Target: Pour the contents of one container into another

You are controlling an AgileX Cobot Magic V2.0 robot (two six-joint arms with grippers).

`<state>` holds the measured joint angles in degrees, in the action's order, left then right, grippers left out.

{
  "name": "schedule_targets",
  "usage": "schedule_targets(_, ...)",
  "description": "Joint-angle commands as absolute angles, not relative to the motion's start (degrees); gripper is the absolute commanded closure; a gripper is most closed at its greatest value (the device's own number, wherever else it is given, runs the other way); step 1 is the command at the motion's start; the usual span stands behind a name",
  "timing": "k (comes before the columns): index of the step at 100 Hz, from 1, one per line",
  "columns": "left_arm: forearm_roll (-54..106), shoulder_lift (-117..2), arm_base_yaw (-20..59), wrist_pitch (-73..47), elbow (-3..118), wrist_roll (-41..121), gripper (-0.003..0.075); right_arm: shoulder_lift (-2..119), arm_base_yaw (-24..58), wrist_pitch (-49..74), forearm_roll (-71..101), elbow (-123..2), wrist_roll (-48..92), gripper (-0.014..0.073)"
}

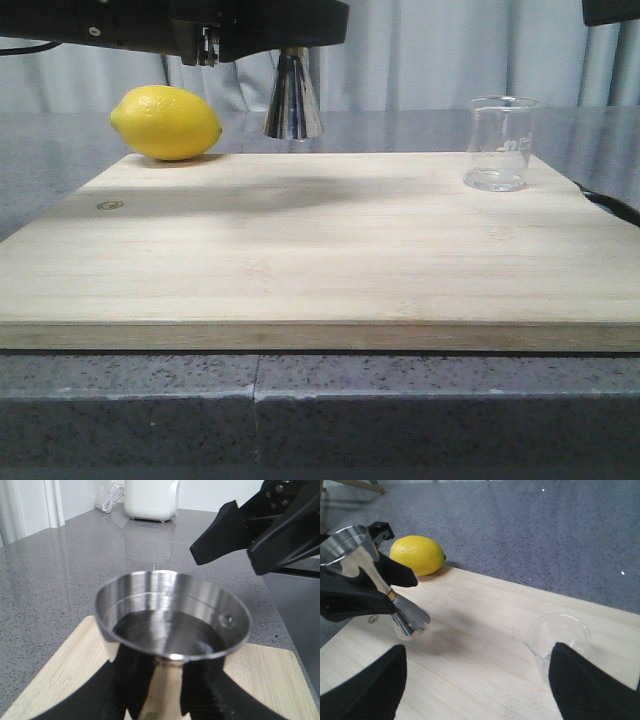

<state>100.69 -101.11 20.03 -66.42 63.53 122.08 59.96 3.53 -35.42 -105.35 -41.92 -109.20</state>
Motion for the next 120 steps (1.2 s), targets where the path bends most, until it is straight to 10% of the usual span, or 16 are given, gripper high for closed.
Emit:
schedule_targets(1, 106.0, -98.1, 20.5, -72.0, 65.3, 121.5, 0.0500, 58.8, 3.3, -35.6, -98.6, -43.4, -102.7, 0.0061)
schedule_targets(69, 106.0, -98.1, 20.5, -72.0, 65.3, 121.5, 0.0500, 58.8, 5.5, -18.1, -48.6, -40.0, -53.3, 0.0061)
schedule_targets(98, 106.0, -98.1, 20.5, -72.0, 65.3, 121.5, 0.0500, 58.8, 15.2, 3.4, -7.1, -40.0, 0.5, 0.0061)
schedule_targets(120, 106.0, -98.1, 20.5, -72.0, 65.3, 121.5, 0.0500, 56.5, 15.3, 4.6, -5.4, -38.7, 3.7, 0.0061)
